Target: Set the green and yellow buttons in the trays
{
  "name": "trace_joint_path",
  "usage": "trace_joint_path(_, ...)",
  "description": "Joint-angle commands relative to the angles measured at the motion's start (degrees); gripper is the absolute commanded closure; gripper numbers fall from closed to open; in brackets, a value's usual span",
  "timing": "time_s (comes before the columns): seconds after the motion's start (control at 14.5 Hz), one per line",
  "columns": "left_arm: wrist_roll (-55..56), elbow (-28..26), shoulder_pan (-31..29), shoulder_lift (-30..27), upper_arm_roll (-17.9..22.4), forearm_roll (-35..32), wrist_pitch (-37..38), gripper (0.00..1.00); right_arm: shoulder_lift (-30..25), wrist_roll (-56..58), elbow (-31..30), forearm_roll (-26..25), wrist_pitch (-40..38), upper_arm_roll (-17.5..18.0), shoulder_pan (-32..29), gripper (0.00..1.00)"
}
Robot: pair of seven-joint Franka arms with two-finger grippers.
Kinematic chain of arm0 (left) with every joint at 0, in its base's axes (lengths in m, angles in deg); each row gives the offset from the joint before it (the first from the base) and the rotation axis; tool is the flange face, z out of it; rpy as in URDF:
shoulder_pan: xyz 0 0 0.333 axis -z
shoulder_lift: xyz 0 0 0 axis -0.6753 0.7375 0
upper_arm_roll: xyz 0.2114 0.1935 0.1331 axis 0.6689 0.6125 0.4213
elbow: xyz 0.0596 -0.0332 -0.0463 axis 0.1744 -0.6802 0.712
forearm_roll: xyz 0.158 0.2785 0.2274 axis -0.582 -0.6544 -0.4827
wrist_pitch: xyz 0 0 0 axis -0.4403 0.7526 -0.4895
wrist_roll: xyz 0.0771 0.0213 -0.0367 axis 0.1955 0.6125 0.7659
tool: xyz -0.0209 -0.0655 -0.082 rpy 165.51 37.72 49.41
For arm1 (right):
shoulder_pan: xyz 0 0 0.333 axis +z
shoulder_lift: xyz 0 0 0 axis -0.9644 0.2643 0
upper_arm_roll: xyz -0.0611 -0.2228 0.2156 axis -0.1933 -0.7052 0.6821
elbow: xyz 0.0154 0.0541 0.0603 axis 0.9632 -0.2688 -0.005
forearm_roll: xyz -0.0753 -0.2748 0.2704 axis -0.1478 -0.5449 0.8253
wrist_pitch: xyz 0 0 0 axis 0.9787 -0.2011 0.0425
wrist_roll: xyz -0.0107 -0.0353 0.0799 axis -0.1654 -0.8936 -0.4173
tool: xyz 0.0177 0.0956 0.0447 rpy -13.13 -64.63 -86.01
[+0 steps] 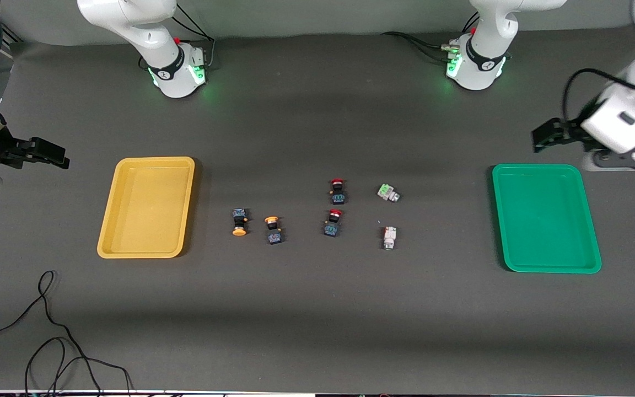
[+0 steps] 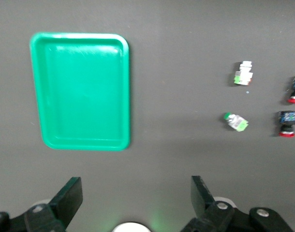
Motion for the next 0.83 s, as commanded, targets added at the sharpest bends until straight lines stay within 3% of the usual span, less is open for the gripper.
trace_joint_path(0.0,10.78,-2.19,2.83,-0.77,-2.11,3.14,-0.68,0.00,0.88,-2.30,1.64,1.60,-0.26,-0.24,2.13,0.01)
trace_joint_path(0.21,26.41,-5.44,8.70,-0.85,-3.96,5.71,-5.94,0.00,1.05,-8.63,1.73,4.94,0.09,-0.24,5.01,0.01)
trace_joint_path(0.48,53.30,-9.05,18.81,-0.24,-4.49,5.80,-13.42,0.01,4.91,-18.64,0.77,5.13,5.00,-0.24,12.13,0.01)
trace_joint_path(0.76,61.00,-10.80,19.80,0.28,-4.49,5.80,-14.74,0.01,8.08,-24.01,-5.97,6.96,16.13,-0.24,16.19,0.01)
